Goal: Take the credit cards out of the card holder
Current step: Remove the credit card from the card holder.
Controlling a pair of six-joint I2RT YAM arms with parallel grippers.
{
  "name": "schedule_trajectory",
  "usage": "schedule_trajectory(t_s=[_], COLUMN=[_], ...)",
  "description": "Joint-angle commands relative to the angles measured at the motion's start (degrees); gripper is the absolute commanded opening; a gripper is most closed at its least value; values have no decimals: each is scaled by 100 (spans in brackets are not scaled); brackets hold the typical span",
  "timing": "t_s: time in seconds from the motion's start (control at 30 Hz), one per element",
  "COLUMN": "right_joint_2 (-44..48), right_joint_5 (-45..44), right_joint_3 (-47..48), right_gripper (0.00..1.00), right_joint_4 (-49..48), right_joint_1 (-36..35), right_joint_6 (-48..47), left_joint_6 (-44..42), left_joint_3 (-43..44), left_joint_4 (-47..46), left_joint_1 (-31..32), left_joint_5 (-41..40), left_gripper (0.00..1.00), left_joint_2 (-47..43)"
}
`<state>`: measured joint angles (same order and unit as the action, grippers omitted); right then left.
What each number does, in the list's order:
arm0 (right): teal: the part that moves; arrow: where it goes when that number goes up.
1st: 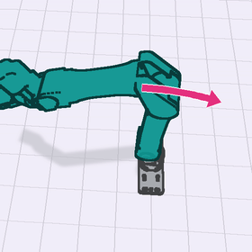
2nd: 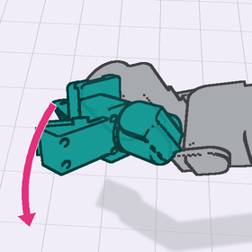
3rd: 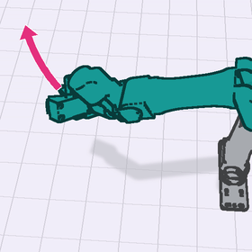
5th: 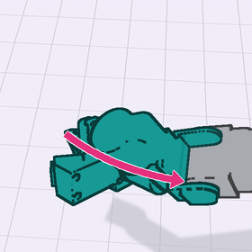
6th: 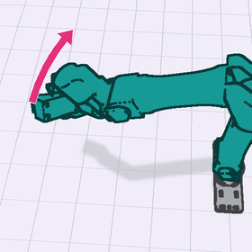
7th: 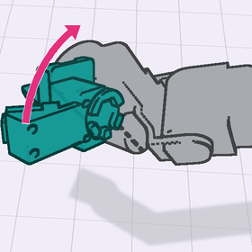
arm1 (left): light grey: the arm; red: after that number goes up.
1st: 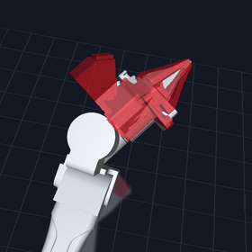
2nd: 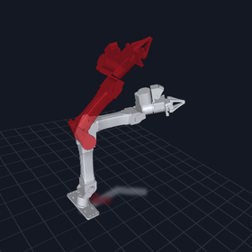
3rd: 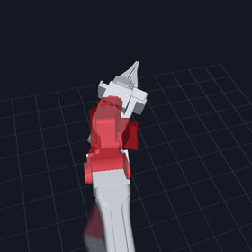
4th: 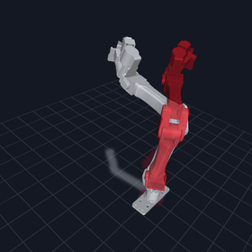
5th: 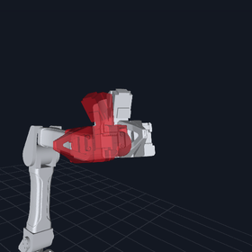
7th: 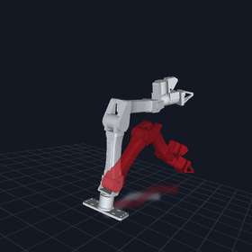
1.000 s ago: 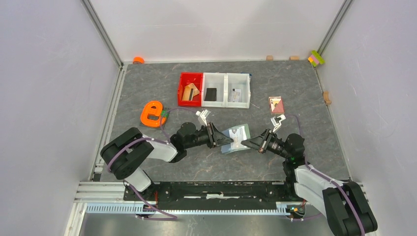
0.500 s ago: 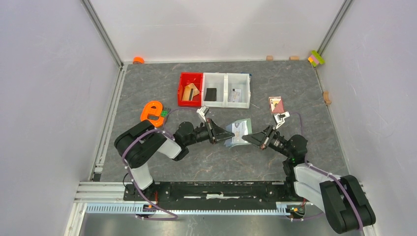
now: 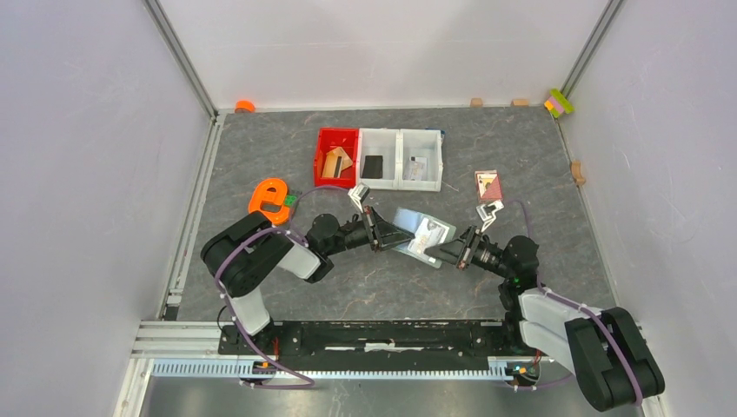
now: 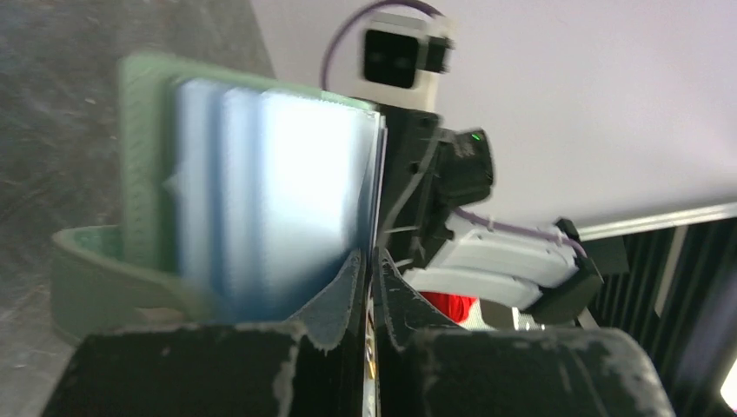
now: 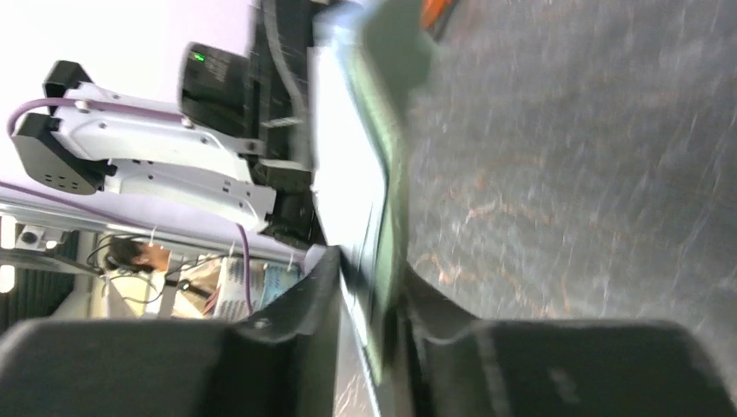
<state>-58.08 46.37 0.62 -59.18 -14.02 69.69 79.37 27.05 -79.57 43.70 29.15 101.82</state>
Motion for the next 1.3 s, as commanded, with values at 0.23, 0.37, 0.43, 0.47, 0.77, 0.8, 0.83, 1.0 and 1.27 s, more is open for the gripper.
schedule_trajectory(t_s=[0.23, 0.37, 0.43, 0.47, 0.77, 0.8, 0.83, 1.0, 1.27], right_joint_2=[-176, -181, -226, -254, -400, -473, -558, -732, -793], right_joint_5=[282, 285, 242, 201, -569, -642, -738, -1370, -1253], right_joint_3=[427, 419, 448, 481, 844, 907, 1009, 1450, 1477], right_gripper=[30, 7, 1, 0, 0, 0, 0, 27, 78], right_joint_4=[1065, 1128, 1421, 1722, 3940, 4113, 4304, 5337, 4986], right_joint_1=[-116, -118, -114, -116, -111, -117, -114, -118, -153], right_joint_6=[-994, -1068, -1297, -1478, -3178, -3331, -3511, -4397, -4145], left_joint_6=[-18, -334, -670, -864, -2893, -3019, -3194, -4171, -4833], left_joint_3=[-60, -11, 9, 18, 323, 381, 468, 1123, 2147], left_joint_4=[-284, 390, 1031, 1508, 5115, 5437, 5785, 7856, 9064], left_joint_1=[-11, -10, -11, -11, 24, 24, 33, 253, 322], left_joint_5=[546, 568, 521, 447, -487, -556, -638, -1840, -2500], left_gripper=[2, 2, 2, 2, 6, 8, 11, 30, 61], left_joint_2=[-443, -550, -717, -852, -2181, -2291, -2365, -2531, -1649])
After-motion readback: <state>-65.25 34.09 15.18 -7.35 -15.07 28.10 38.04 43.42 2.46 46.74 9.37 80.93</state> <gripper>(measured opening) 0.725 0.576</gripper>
